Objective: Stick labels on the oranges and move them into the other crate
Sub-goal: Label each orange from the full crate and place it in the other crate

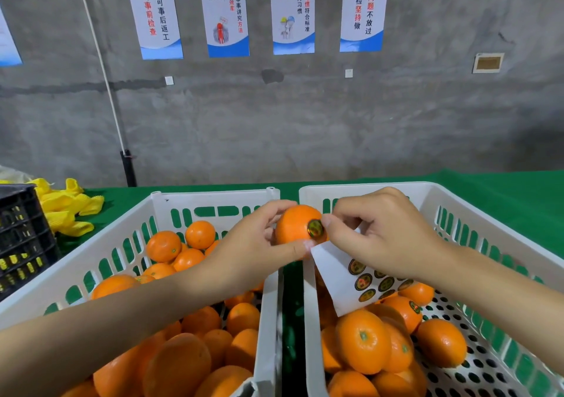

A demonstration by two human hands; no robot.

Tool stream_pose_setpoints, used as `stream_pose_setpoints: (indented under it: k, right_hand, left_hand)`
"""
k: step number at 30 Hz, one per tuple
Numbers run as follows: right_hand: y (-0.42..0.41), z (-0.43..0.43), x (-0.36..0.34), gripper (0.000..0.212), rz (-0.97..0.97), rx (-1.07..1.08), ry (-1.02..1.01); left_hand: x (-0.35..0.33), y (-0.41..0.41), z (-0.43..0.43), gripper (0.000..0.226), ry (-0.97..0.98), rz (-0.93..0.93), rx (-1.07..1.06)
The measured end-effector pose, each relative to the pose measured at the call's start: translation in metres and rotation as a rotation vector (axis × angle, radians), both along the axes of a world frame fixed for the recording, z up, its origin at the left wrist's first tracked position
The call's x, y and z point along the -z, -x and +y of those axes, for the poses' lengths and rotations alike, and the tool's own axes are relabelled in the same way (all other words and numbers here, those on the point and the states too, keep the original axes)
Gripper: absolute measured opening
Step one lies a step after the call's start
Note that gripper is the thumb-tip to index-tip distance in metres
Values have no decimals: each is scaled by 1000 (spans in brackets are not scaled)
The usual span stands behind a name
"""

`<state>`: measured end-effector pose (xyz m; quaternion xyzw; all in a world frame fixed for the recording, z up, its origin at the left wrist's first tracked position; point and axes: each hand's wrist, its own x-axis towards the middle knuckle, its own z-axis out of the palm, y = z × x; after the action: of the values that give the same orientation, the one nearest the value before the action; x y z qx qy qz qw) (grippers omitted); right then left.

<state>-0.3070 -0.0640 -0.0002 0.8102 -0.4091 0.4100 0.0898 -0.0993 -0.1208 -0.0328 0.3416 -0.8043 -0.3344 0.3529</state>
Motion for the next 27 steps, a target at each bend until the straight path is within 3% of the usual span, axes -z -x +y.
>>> stream_pose_setpoints:
  k: [2, 7, 11, 13, 16, 18, 24, 27]
  right_hand:
    - [1, -1, -1, 47, -64, -4, 17]
    - [-1, 2, -1, 49, -88, -5, 24]
    - [-3, 0, 2, 46, -54, 23, 21]
    - [-3, -2, 3, 48, -52, 41, -4]
    - [-1, -5, 6, 53, -78, 61, -49]
    - [0, -8, 7, 58, -102, 68, -66]
    - [-3, -9, 7, 61, -240, 69, -114]
    - [-3, -9, 5, 52, -234, 136, -13]
  left_hand:
    - [-1, 0, 7, 73, 130, -174, 1]
    - [-9, 6, 16, 61, 232, -251, 97]
    - [-9, 6, 15, 15, 388, -358, 96]
    - [-8, 5, 18, 17, 346, -324, 116]
    - [-12, 2, 23, 36, 25, -127, 199]
    - [-15, 4, 25, 36, -149, 15, 266]
    - [-14, 15, 32, 15, -195, 59, 239]
    - [-12, 16, 29, 17, -177, 75, 177]
